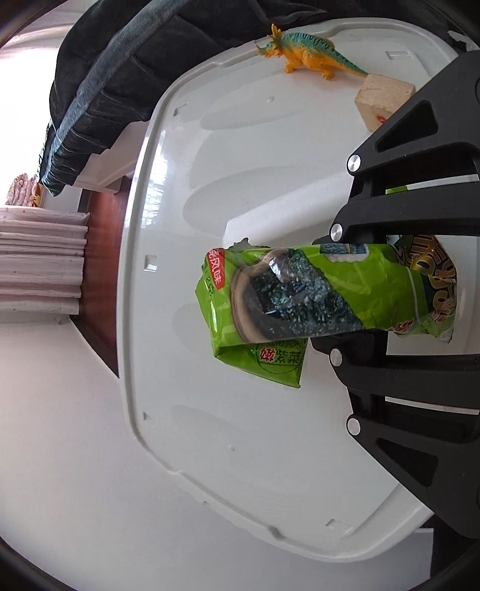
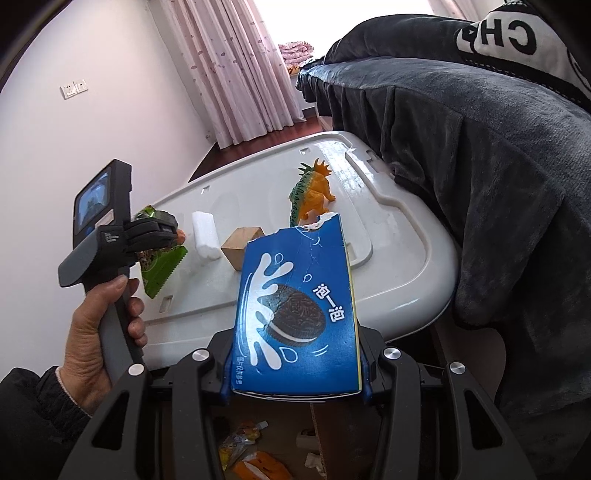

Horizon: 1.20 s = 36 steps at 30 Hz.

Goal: Collect trash
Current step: 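Carry the snack bag and cookie box over the box and release both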

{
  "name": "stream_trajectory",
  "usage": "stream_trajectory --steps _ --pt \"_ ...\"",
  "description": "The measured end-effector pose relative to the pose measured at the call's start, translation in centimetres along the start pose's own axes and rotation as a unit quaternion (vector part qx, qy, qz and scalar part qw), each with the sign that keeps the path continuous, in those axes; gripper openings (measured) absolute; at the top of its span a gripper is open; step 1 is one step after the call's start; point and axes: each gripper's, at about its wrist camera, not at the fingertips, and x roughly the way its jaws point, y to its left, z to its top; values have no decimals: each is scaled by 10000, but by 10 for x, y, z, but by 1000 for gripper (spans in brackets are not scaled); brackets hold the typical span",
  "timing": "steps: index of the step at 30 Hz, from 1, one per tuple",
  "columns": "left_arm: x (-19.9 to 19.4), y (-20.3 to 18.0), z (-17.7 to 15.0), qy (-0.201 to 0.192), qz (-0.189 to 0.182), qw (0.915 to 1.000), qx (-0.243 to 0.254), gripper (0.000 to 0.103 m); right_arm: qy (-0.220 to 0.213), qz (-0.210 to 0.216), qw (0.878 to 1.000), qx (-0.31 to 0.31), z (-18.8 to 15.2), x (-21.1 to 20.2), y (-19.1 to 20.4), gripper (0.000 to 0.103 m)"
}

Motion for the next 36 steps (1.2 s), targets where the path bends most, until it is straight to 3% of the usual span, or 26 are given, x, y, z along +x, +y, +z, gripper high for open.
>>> stream_trajectory --steps 7,16,21,30,36 --pt "-45 14 -5 -401 -36 9987 302 20 -84 22 9996 -268 -4 -2 12 47" --pt "-80 45 -24 -546 -80 9977 398 20 -208 15 9974 -685 -12 -3 33 47" --pt "-102 63 -72 -456 -232 9966 644 20 -198 70 9949 -991 -21 -5 49 47" --pt "-119 92 -170 97 -408 9943 975 20 47 136 9933 -1146 -60 -16 65 47" --pt "-119 98 -208 394 -519 9909 1178 20 183 253 9928 -1157 -87 -28 78 47"
